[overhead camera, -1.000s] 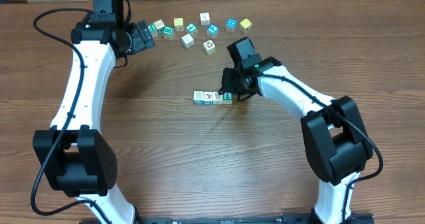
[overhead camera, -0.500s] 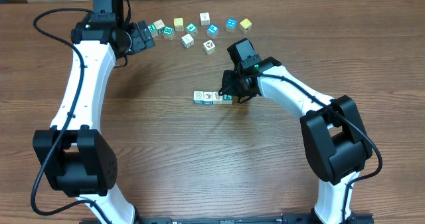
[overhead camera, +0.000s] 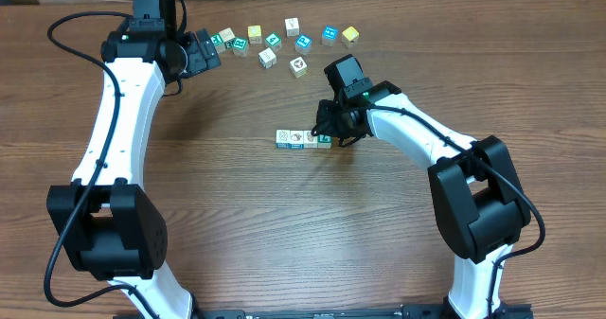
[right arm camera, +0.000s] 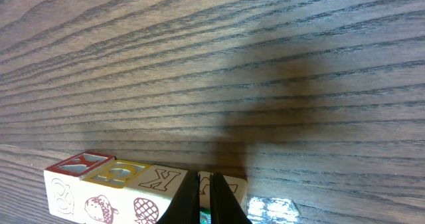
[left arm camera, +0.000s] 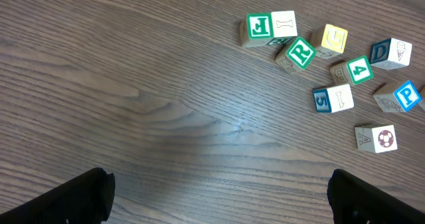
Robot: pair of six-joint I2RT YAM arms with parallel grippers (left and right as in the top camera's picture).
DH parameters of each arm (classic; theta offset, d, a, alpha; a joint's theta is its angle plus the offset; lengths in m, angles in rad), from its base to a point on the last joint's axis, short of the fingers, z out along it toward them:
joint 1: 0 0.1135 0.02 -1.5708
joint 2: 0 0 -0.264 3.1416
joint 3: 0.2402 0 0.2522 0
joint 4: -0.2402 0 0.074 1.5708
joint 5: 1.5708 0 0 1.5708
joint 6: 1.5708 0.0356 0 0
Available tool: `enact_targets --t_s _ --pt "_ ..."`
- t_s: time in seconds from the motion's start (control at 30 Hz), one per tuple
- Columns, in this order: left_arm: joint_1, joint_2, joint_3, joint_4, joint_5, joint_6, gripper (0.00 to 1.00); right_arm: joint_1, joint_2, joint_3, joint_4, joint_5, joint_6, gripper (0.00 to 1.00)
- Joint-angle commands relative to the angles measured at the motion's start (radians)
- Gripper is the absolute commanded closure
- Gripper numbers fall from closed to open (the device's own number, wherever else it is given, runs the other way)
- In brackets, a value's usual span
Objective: Form a horizontal line
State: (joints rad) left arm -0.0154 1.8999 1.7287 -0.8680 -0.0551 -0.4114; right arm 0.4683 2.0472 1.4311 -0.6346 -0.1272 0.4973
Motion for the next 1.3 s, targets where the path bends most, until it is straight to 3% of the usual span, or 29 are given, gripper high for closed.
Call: enact_targets --t_s 0.0,0.57,1.17,1.27 --pt "-0.005 -0.006 0.008 0.002 0.003 0.008 0.0 0.004 0.013 -0.005 0.001 -0.026 -0.006 0.96" --pt "-0.005 -0.006 0.008 0.002 0.003 0.008 0.0 0.004 0.012 -0.005 0.037 -0.028 -0.005 0.96" --pt "-0.005 -0.006 0.008 0.002 0.003 0.008 0.0 -0.034 0.013 -0.005 0.072 0.262 0.003 0.94" --pt "-0.005 -0.006 0.008 0.002 0.003 0.008 0.0 -0.062 0.013 -0.005 0.069 0.262 0.003 0.87"
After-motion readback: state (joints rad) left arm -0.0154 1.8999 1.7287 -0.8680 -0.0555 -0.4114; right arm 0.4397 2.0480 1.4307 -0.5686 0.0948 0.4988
